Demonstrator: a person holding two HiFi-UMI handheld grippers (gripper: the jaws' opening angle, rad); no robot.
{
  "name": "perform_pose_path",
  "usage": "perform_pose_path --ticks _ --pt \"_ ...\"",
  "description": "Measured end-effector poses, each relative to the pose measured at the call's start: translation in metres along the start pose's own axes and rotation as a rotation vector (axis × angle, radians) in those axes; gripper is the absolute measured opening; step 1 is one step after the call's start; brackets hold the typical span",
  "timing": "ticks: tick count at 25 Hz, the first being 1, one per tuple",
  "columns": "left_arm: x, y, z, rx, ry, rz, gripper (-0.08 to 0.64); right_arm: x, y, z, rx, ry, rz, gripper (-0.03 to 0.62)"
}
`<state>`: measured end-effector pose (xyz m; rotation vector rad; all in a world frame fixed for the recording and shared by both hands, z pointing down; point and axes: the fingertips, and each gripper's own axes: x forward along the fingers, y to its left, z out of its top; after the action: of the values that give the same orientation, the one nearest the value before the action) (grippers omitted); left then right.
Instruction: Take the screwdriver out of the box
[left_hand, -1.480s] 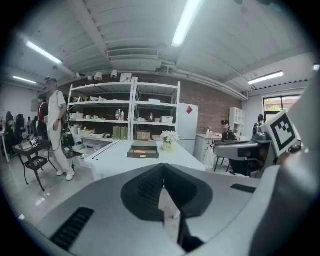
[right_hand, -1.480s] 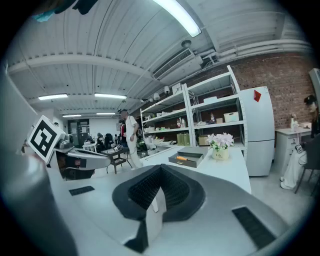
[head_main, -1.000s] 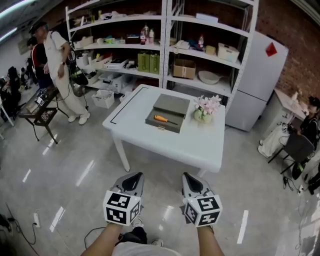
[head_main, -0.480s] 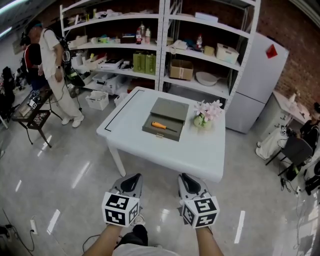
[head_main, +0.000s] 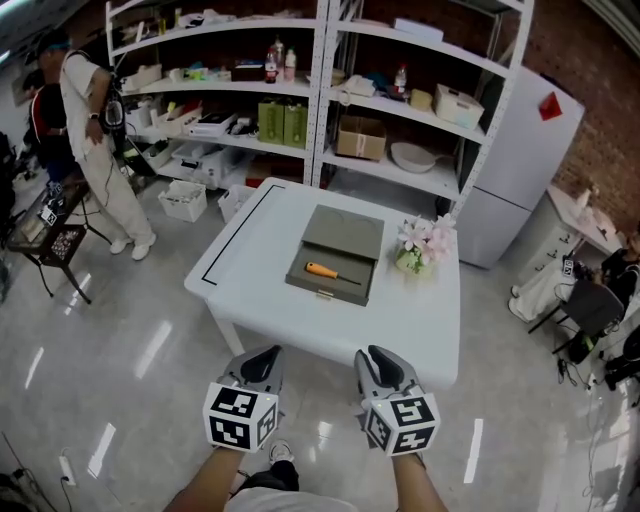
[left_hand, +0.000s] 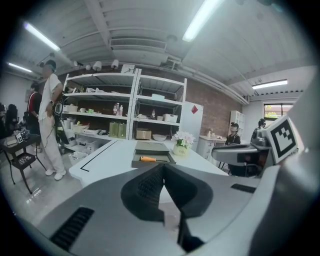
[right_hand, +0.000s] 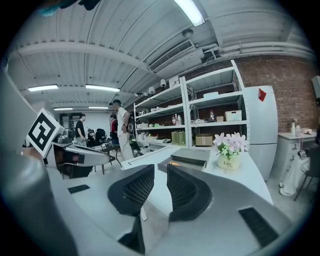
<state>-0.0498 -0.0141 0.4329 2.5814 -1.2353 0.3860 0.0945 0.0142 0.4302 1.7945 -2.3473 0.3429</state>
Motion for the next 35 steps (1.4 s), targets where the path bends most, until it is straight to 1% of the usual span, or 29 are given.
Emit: perform_pose_path --ticks 9,14,20,29,35 --pt "0.047 0.05 0.023 0.003 0.012 -0.041 0.005 0.064 -0.01 0.022 0.0 0.012 -0.038 0.11" --pt "0.069 0.071 0.029 0.003 0.014 -0.069 0.005 0.095 -0.012 0.03 -0.006 0.018 -0.056 0.126" --pt "0.087 0.095 0.036 -0.006 0.013 -0.081 0.005 0.125 -0.014 0.043 -0.034 0.024 -0.062 0.138" --pt "0.107 0.112 0.037 -0.001 0.023 -0.09 0.005 0.16 -0.023 0.051 -0.098 0.064 -0.036 0.155" --pt "0.12 0.127 0.033 -0.004 0.041 -0.07 0.006 0.188 -0.034 0.048 -0.158 0.129 0.021 0.164"
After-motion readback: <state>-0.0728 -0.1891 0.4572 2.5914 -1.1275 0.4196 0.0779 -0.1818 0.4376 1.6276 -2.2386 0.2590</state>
